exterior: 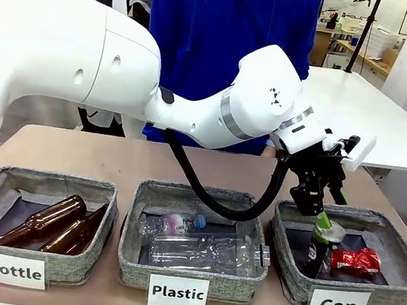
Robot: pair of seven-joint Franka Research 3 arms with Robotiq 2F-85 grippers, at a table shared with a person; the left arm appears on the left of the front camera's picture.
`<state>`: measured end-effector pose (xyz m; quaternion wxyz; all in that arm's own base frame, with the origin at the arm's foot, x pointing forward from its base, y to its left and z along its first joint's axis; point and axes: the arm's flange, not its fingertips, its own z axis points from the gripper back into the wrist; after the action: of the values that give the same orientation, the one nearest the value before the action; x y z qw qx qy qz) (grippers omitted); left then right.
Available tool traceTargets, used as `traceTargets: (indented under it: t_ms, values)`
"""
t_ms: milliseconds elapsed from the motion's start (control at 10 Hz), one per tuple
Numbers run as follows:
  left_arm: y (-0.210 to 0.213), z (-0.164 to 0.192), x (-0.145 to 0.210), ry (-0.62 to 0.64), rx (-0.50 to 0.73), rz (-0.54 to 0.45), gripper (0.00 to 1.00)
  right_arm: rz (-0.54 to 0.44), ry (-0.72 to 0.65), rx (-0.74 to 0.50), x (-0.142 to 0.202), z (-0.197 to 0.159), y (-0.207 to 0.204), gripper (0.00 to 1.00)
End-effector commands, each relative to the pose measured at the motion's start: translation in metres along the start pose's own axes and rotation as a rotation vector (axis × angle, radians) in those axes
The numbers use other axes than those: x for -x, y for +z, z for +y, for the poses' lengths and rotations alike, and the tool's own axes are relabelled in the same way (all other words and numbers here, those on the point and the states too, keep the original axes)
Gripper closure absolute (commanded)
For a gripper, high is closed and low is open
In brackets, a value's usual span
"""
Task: Sort the can waste into the basket.
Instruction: Pick up the can waste from the table and place it in the right Fabric basket.
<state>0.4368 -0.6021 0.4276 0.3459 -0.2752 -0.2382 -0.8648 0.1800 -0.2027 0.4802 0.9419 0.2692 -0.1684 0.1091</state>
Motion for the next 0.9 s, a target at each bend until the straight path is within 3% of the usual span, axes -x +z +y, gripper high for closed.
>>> traceTargets:
  t_ms: [0,200,400,600,800]
  values:
    - [0.018,-0.01,-0.009,0.006,0.007,-0.073,0.0,-0.014,-0.024,0.001,-0.004,0.0,-0.001,0.0]
    - [0.045,-0.036,-0.012,0.055,0.057,-0.162,0.0,-0.014,-0.024,0.001,-0.004,0.0,-0.001,0.0]
    - [0.09,-0.101,-0.002,0.11,0.132,-0.258,0.0,-0.001,0.0,0.0,0.0,0.0,0.0,0.0]
    - [0.144,-0.168,0.02,0.183,0.083,-0.329,0.0,-0.106,0.03,-0.225,-0.05,0.019,-0.022,0.0]
    - [0.211,-0.243,0.064,0.359,-0.058,-0.342,0.0,-0.196,0.102,-0.324,-0.111,0.037,-0.061,0.0]
